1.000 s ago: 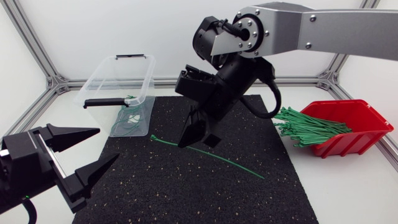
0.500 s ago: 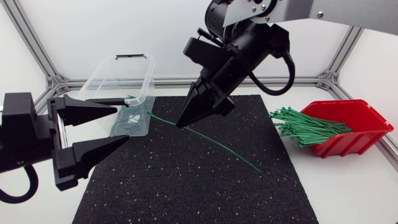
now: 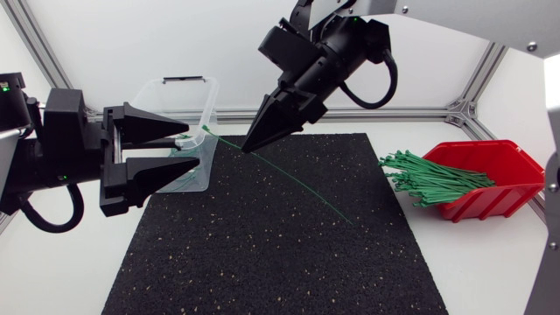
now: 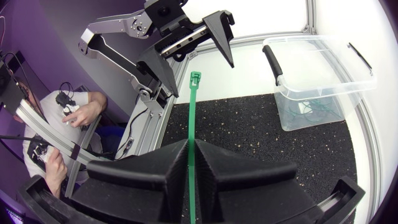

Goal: Take a green cable tie from the red box, thread the tail through the head to close it, then place it in the transparent bin on the left.

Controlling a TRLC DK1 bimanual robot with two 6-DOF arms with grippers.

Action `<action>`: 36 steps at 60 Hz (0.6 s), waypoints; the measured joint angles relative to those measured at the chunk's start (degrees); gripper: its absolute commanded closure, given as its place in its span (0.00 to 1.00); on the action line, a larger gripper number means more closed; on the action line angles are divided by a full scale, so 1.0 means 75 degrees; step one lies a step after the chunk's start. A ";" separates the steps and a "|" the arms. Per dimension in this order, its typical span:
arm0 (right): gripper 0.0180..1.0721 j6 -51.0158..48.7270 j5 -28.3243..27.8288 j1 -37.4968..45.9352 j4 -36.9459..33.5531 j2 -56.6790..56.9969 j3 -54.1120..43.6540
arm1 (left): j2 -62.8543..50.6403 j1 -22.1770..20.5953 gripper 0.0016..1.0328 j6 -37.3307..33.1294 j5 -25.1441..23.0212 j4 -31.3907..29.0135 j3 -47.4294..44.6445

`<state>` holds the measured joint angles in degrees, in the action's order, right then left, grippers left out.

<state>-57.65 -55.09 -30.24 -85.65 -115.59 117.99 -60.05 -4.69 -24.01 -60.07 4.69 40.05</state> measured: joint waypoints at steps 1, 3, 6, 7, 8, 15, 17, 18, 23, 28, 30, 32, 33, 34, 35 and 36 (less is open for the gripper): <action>0.86 -0.0050 -0.0041 0.0009 -0.0058 -0.0073 0.0064 | -0.0035 0.0000 0.16 0.0000 -0.0058 0.0023 0.0017; 0.86 -0.0131 -0.0093 0.0044 -0.0169 -0.0189 0.0181 | -0.0108 0.0000 0.16 0.0000 -0.0178 0.0052 0.0052; 0.86 -0.0291 -0.0172 0.0079 -0.0405 -0.0385 0.0396 | -0.0204 0.0000 0.16 0.0000 -0.0277 0.0102 0.0082; 0.86 -0.0356 -0.0210 0.0099 -0.0522 -0.0469 0.0493 | -0.0236 0.0000 0.16 0.0000 -0.0309 0.0128 0.0090; 0.86 -0.0405 -0.0242 0.0102 -0.0600 -0.0527 0.0568 | -0.0265 0.0000 0.16 0.0000 -0.0332 0.0131 0.0096; 0.86 -0.0790 -0.0452 0.0157 -0.1145 -0.0950 0.1064 | -0.0391 0.0000 0.16 0.0003 -0.0437 0.0163 0.0119; 0.86 -0.0857 -0.0469 0.0157 -0.1189 -0.1035 0.1160 | -0.0402 0.0000 0.16 0.0003 -0.0478 0.0163 0.0125; 0.86 -0.0892 -0.0481 0.0154 -0.1195 -0.1058 0.1192 | -0.0411 0.0000 0.16 0.0003 -0.0498 0.0163 0.0125; 0.86 -0.0953 -0.0495 0.0154 -0.1274 -0.1172 0.1343 | -0.0469 0.0000 0.16 0.0029 -0.0600 0.0160 0.0195; 0.86 -0.0956 -0.0513 0.0146 -0.1332 -0.1204 0.1419 | -0.0577 0.0000 0.18 0.0029 -0.0621 0.0163 0.0309; 0.86 -0.0962 -0.0519 0.0146 -0.1352 -0.1206 0.1440 | -0.0647 0.0000 0.18 0.0035 -0.0621 0.0163 0.0370; 0.86 -0.0982 -0.0562 0.0146 -0.1358 -0.1206 0.1451 | -0.0737 0.0000 0.18 0.0055 -0.0629 0.0163 0.0443; 0.86 -0.1000 -0.0595 0.0140 -0.1358 -0.1212 0.1457 | -0.0787 0.0000 0.18 0.0058 -0.0650 0.0163 0.0481; 0.86 -0.1014 -0.0629 0.0140 -0.1361 -0.1221 0.1460 | -0.0828 0.0000 0.18 0.0058 -0.0664 0.0163 0.0510; 0.86 -0.1052 -0.0656 0.0140 -0.1367 -0.1224 0.1463 | -0.0863 0.0000 0.18 0.0058 -0.0682 0.0166 0.0530; 0.86 -0.1090 -0.0688 0.0134 -0.1373 -0.1233 0.1463 | -0.0892 0.0000 0.18 0.0058 -0.0694 0.0166 0.0545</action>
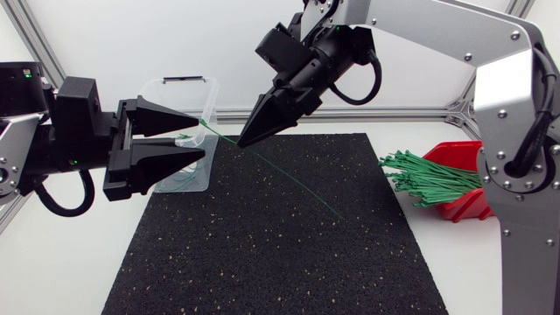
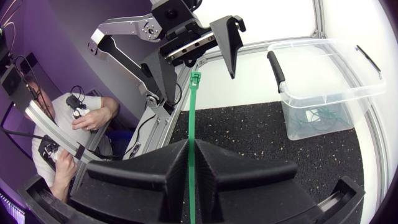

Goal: Take a green cable tie from the red box, thread the tail through the head to close it, then place it in the transparent bin on the left.

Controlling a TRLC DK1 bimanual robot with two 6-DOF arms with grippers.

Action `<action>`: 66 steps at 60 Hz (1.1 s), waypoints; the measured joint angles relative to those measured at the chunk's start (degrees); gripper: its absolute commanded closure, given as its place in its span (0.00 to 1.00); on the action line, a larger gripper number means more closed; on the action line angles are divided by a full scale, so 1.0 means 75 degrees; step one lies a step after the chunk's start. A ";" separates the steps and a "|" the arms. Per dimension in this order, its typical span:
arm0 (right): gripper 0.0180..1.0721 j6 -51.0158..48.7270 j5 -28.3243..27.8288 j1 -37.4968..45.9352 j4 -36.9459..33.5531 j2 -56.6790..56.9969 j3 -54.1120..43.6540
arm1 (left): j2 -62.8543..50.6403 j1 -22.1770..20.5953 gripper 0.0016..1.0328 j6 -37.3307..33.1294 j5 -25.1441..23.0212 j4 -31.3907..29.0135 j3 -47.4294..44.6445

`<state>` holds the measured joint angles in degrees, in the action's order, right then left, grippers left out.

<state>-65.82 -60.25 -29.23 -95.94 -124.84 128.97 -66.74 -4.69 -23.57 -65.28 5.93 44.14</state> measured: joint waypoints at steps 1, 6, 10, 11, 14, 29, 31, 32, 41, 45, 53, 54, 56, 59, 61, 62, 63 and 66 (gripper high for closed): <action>0.86 -0.0044 -0.0015 -0.0009 -0.0006 -0.0006 0.0000 | -0.0023 0.0000 0.19 0.0000 -0.0020 0.0000 0.0015; 0.86 -0.0210 -0.0160 -0.0050 -0.0015 -0.0079 0.0012 | -0.0093 0.0000 0.24 0.0003 -0.0134 0.0052 0.0023; 0.86 -0.0268 -0.0210 -0.0093 -0.0012 -0.0122 0.0012 | -0.0096 0.0000 0.27 0.0003 -0.0213 0.0114 0.0023; 0.86 -0.0277 -0.0230 -0.0102 -0.0015 -0.0140 0.0012 | -0.0096 0.0000 0.28 0.0003 -0.0236 0.0131 0.0023; 0.86 -0.0323 -0.0291 -0.0128 -0.0015 -0.0163 0.0012 | -0.0096 -0.0026 0.30 0.0003 -0.0291 0.0195 0.0023; 0.86 -0.0527 -0.0557 -0.0233 -0.0015 -0.0189 0.0012 | -0.0096 -0.0201 0.41 0.0082 -0.0440 0.0256 0.0023; 0.86 -0.0554 -0.0574 -0.0239 -0.0015 -0.0189 0.0012 | -0.0096 -0.0198 0.43 0.0087 -0.0443 0.0280 0.0023; 0.86 -0.0557 -0.0577 -0.0245 -0.0015 -0.0189 0.0012 | -0.0096 -0.0198 0.43 0.0090 -0.0452 0.0283 0.0023; 0.86 -0.0664 -0.0632 -0.0262 -0.0015 -0.0189 0.0012 | -0.0096 -0.0198 0.57 0.0117 -0.0615 0.0408 0.0020; 0.86 -0.0694 -0.0667 -0.0262 -0.0015 -0.0189 0.0012 | -0.0096 -0.0198 0.61 0.0143 -0.0711 0.0516 0.0020; 0.86 -0.0723 -0.0714 -0.0289 -0.0015 -0.0189 0.0012 | -0.0108 -0.0198 0.69 0.0143 -0.0810 0.0685 0.0015; 0.86 -0.0723 -0.0731 -0.0291 -0.0015 -0.0189 0.0012 | -0.0111 -0.0198 0.69 0.0146 -0.0819 0.0717 0.0015; 0.86 -0.0726 -0.0749 -0.0297 -0.0015 -0.0189 0.0012 | -0.0114 -0.0198 0.69 0.0143 -0.0825 0.0746 0.0006; 0.86 -0.0758 -0.0775 -0.0297 -0.0015 -0.0189 0.0012 | -0.0125 -0.0198 0.69 0.0143 -0.0842 0.0784 -0.0009; 0.86 -0.0816 -0.0790 -0.0297 -0.0015 -0.0189 0.0012 | -0.0143 -0.0198 0.69 0.0146 -0.0845 0.0804 -0.0020; 0.86 -0.0842 -0.0799 -0.0297 -0.0015 -0.0189 0.0012 | -0.0149 -0.0198 0.71 0.0146 -0.0845 0.0822 -0.0023; 0.86 -0.0860 -0.0801 -0.0297 -0.0015 -0.0189 0.0012 | -0.0154 -0.0198 0.74 0.0146 -0.0845 0.0819 -0.0026; 0.86 -0.0895 -0.0816 -0.0297 -0.0015 -0.0189 0.0012 | -0.0207 -0.0198 0.76 0.0146 -0.0863 0.0883 -0.0044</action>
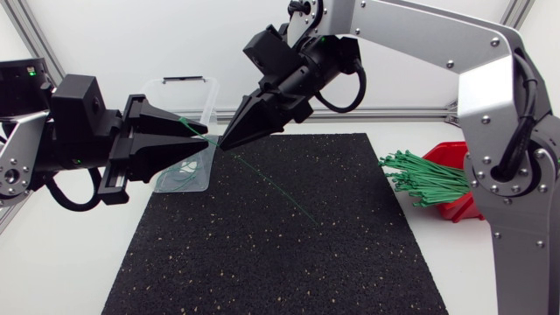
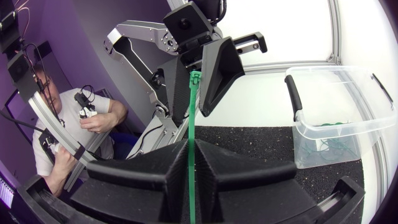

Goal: Take a green cable tie from the red box, thread the tail through the head to close it, then place it in the transparent bin on the left.

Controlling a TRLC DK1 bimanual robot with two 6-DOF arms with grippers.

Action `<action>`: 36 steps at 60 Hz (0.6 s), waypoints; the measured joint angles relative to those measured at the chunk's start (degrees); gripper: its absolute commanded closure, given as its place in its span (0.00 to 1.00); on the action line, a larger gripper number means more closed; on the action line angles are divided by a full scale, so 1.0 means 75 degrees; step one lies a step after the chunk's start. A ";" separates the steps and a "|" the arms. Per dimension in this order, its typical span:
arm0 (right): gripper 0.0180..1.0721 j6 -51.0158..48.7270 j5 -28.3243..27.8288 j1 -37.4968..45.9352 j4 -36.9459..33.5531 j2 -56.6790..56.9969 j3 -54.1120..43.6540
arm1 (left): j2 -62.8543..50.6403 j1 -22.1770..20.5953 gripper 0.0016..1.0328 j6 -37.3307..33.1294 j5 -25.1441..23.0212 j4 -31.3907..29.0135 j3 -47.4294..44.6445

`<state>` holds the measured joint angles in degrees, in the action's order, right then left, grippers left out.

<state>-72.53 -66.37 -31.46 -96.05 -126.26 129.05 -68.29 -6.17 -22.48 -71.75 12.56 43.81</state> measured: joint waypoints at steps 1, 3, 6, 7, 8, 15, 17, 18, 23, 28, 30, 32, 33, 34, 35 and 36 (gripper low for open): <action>0.86 -0.0006 -0.0009 0.0003 0.0000 0.0000 0.0000 | -0.0017 0.0000 0.76 -0.0003 -0.0003 0.0023 0.0000; 0.86 -0.0026 -0.0035 0.0006 0.0000 0.0000 0.0000 | -0.0052 0.0000 0.76 0.0000 -0.0003 0.0058 -0.0009; 0.86 -0.0055 -0.0067 0.0006 0.0000 0.0000 0.0000 | -0.0102 0.0000 0.76 0.0000 -0.0006 0.0087 -0.0009; 0.86 -0.0067 -0.0079 0.0009 0.0000 0.0000 0.0000 | -0.0111 0.0000 0.76 0.0000 -0.0003 0.0108 -0.0009; 0.86 -0.0090 -0.0093 0.0009 0.0000 0.0000 0.0000 | -0.0122 0.0000 0.76 0.0000 -0.0003 0.0125 -0.0009; 0.86 -0.0166 -0.0131 0.0009 0.0000 0.0000 -0.0006 | -0.0160 0.0000 0.81 0.0070 -0.0006 0.0289 -0.0029; 0.86 -0.0166 -0.0131 0.0009 0.0000 0.0000 -0.0009 | -0.0160 0.0000 0.81 0.0140 -0.0009 0.0382 -0.0038; 0.86 -0.0166 -0.0137 0.0009 0.0000 0.0000 -0.0009 | -0.0160 0.0000 0.82 0.0157 -0.0006 0.0414 -0.0041; 0.86 -0.0169 -0.0154 0.0009 0.0000 0.0000 -0.0017 | -0.0169 0.0000 0.86 0.0294 -0.0009 0.0632 -0.0061; 0.86 -0.0169 -0.0154 0.0012 0.0000 0.0000 -0.0020 | -0.0175 0.0006 0.89 0.0425 -0.0038 0.0775 -0.0111; 0.86 -0.0169 -0.0154 0.0015 0.0000 0.0000 -0.0020 | -0.0178 0.0006 0.93 0.0446 -0.0055 0.0804 -0.0125; 0.86 -0.0169 -0.0154 0.0015 0.0000 0.0000 -0.0020 | -0.0187 0.0006 0.94 0.0458 -0.0073 0.0863 -0.0140; 0.86 -0.0169 -0.0154 0.0015 0.0000 0.0000 -0.0020 | -0.0189 0.0006 0.94 0.0458 -0.0096 0.0883 -0.0146; 0.86 -0.0169 -0.0154 0.0015 0.0000 0.0000 -0.0020 | -0.0195 0.0006 0.94 0.0460 -0.0114 0.0883 -0.0146; 0.86 -0.0169 -0.0154 0.0017 0.0000 0.0000 -0.0020 | -0.0201 0.0009 0.94 0.0460 -0.0125 0.0886 -0.0146; 0.86 -0.0169 -0.0154 0.0017 0.0000 0.0000 -0.0020 | -0.0201 0.0009 0.94 0.0463 -0.0128 0.0889 -0.0146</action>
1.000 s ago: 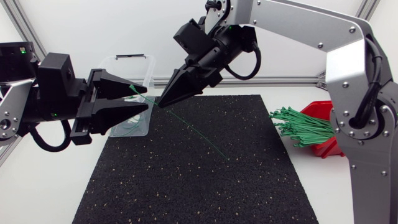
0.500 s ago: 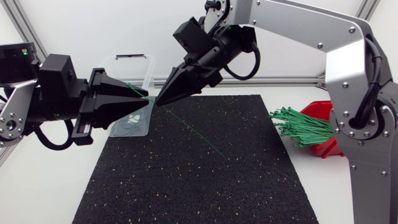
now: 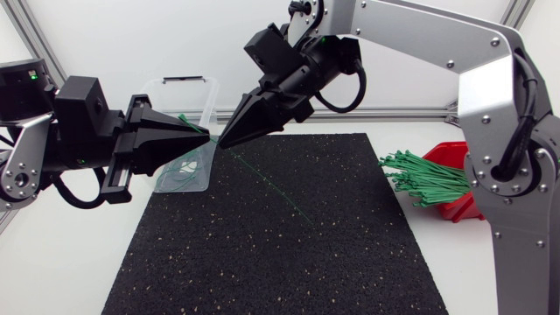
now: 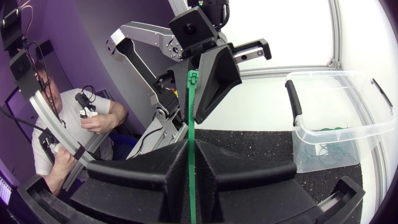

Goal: Take a green cable tie from the red box, thread the tail through the head to close it, then place it in the transparent bin on the left.

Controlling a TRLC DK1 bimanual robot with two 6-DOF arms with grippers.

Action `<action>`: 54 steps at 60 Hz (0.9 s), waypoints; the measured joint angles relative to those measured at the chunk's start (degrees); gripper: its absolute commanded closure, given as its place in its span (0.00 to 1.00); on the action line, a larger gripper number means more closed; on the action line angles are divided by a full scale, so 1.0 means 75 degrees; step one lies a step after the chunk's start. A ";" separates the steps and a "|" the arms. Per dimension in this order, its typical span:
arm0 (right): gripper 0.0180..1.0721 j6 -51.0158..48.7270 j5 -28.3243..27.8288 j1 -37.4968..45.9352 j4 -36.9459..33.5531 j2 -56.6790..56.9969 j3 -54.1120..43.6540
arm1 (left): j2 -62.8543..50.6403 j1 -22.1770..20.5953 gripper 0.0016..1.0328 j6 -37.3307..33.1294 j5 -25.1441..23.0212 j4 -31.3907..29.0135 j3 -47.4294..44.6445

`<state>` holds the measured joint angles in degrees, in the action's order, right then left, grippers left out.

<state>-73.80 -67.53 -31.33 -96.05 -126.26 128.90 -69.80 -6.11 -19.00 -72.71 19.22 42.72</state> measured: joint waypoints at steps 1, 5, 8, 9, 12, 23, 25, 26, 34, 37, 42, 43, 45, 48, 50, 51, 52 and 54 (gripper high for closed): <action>0.86 0.0000 0.0000 0.0000 0.0000 0.0000 0.0000 | 0.0000 0.0000 0.94 0.0015 -0.0023 0.0012 0.0000; 0.86 -0.0003 0.0000 0.0000 0.0000 0.0000 0.0000 | 0.0000 -0.0003 0.97 0.0079 -0.0041 0.0026 -0.0003; 0.86 -0.0003 0.0000 0.0000 0.0000 0.0000 0.0000 | 0.0000 0.0000 0.97 0.0137 -0.0050 0.0032 -0.0003; 0.86 -0.0003 -0.0003 0.0000 0.0000 0.0000 0.0000 | 0.0000 -0.0003 0.97 0.0140 -0.0050 0.0041 -0.0003; 0.86 -0.0003 -0.0003 0.0000 0.0000 0.0000 0.0000 | 0.0000 -0.0003 0.97 0.0184 -0.0050 0.0064 -0.0003; 0.86 -0.0003 -0.0003 -0.0003 0.0000 -0.0015 0.0000 | 0.0000 -0.0003 0.97 0.0370 -0.0050 0.0184 -0.0003; 0.86 -0.0003 -0.0003 -0.0003 0.0000 -0.0015 0.0000 | 0.0000 0.0000 0.97 0.0396 -0.0052 0.0192 -0.0003; 0.86 -0.0003 -0.0003 -0.0003 0.0000 -0.0015 0.0000 | 0.0000 0.0000 0.97 0.0399 -0.0050 0.0195 -0.0003; 0.55 0.0000 0.0003 0.0000 0.0000 -0.0015 -0.0003 | 0.0000 0.0012 0.97 0.0539 -0.0052 0.0221 -0.0003; 0.26 0.0003 0.0003 0.0029 0.0000 -0.0015 0.0000 | 0.0000 0.0061 0.97 0.0568 -0.0055 0.0221 -0.0003; 0.20 0.0009 0.0082 0.0082 0.0000 -0.0015 -0.0003 | 0.0000 0.0163 0.97 0.0600 -0.0067 0.0221 -0.0003; 0.20 0.0009 0.0117 0.0096 0.0000 -0.0015 -0.0009 | 0.0000 0.0172 0.97 0.0603 -0.0073 0.0221 -0.0003; 0.20 0.0044 0.0160 0.0131 0.0000 -0.0009 -0.0041 | 0.0003 0.0207 0.97 0.0627 -0.0073 0.0216 -0.0003; 0.20 0.0198 0.0236 0.0169 0.0009 0.0035 -0.0122 | 0.0017 0.0256 0.97 0.0679 -0.0073 0.0213 -0.0003; 0.20 0.0361 0.0323 0.0195 0.0108 0.0090 -0.0236 | 0.0032 0.0274 0.97 0.0691 -0.0073 0.0198 -0.0003; 0.20 0.0460 0.0385 0.0207 0.0216 0.0125 -0.0309 | 0.0047 0.0300 0.97 0.0726 -0.0073 0.0172 -0.0003; 0.20 0.0603 0.0472 0.0221 0.0437 0.0198 -0.0414 | 0.0058 0.0312 0.97 0.0740 -0.0073 0.0152 -0.0003; 0.21 0.0892 0.0676 0.0227 0.0903 0.0323 -0.0618 | 0.0076 0.0341 0.97 0.0749 -0.0073 0.0087 -0.0003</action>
<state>-67.11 -62.46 -29.63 -89.27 -123.83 124.27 -69.23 -3.55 -13.39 -73.25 19.88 42.70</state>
